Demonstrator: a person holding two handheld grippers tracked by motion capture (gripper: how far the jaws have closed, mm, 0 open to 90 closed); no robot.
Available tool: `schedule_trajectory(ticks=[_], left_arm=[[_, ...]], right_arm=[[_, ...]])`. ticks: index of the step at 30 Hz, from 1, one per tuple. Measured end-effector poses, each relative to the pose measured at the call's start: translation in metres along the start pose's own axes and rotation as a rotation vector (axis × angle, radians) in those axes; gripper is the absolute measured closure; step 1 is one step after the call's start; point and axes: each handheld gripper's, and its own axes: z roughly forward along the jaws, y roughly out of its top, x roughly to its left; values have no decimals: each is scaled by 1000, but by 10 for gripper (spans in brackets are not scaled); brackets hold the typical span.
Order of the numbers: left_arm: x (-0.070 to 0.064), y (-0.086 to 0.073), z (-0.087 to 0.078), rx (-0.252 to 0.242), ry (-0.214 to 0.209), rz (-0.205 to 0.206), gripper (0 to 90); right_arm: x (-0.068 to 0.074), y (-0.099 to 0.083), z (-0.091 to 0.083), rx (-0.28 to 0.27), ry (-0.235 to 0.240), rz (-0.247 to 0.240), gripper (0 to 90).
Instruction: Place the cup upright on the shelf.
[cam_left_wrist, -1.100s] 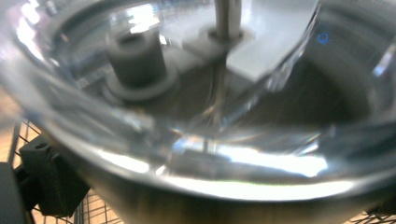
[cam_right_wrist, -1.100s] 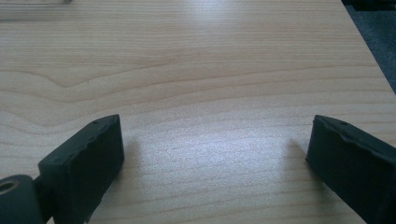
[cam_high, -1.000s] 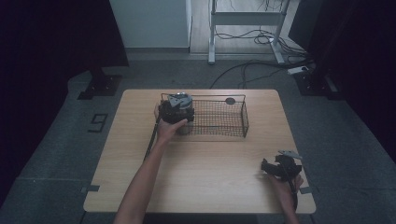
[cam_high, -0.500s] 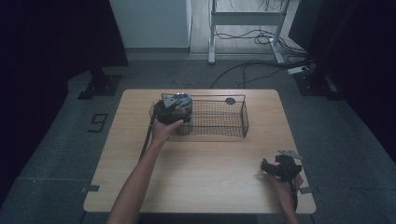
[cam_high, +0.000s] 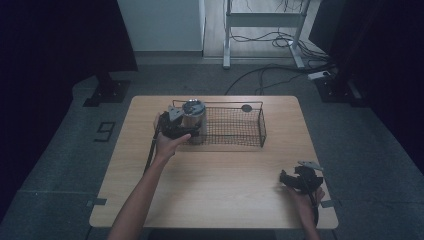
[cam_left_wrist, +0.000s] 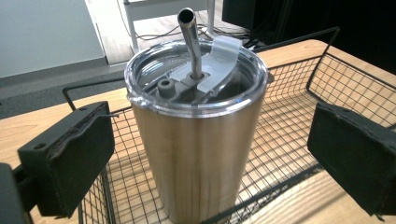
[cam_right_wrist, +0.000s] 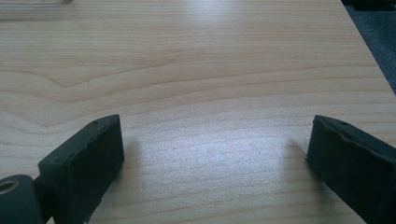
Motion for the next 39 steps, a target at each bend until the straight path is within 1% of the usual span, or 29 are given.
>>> schedule_trajectory(ticks=[1,5,9,10,12,16,17,18,22,26,30,31,32,35,37,38,39], left_arm=[[0,0,0,0,0,0,12],[0,-6,-13,0,-12,-9,13],[-2,-14,-25,6,-24,1,14],[-2,-16,-28,8,-28,-1,14],[-3,-23,-33,15,-42,-8,15],[-5,-37,-43,40,-56,-18,19],[-5,-37,-43,40,-56,-18,19],[-5,-45,-47,49,-62,-25,20],[-7,-60,-54,60,-74,-39,21],[-12,-73,-61,76,-79,-19,20],[-14,-86,-68,98,-80,-9,22],[-14,-86,-68,98,-80,-9,23],[-16,-92,-72,111,-83,-2,23],[-20,-101,-77,129,-81,16,22],[-20,-104,-79,132,-82,17,22],[-22,-110,-82,144,-86,16,22],[-22,-113,-83,149,-86,16,21]], right_arm=[[0,0,0,0,0,0,37],[0,0,0,1,0,1,36],[0,0,0,1,0,2,36],[0,0,0,2,0,1,37],[0,0,0,3,0,3,37],[0,0,0,3,0,3,37],[0,0,0,3,0,3,37],[0,0,0,3,0,3,37],[0,0,0,3,0,3,37],[0,0,0,3,-2,4,38],[0,0,-1,2,-4,5,40],[0,0,-1,2,-4,5,40],[0,0,-1,0,-4,6,41],[0,0,-1,1,-2,7,41],[0,0,-1,1,-2,8,41],[0,0,0,-1,-1,9,42],[0,0,0,-1,-2,9,42]])
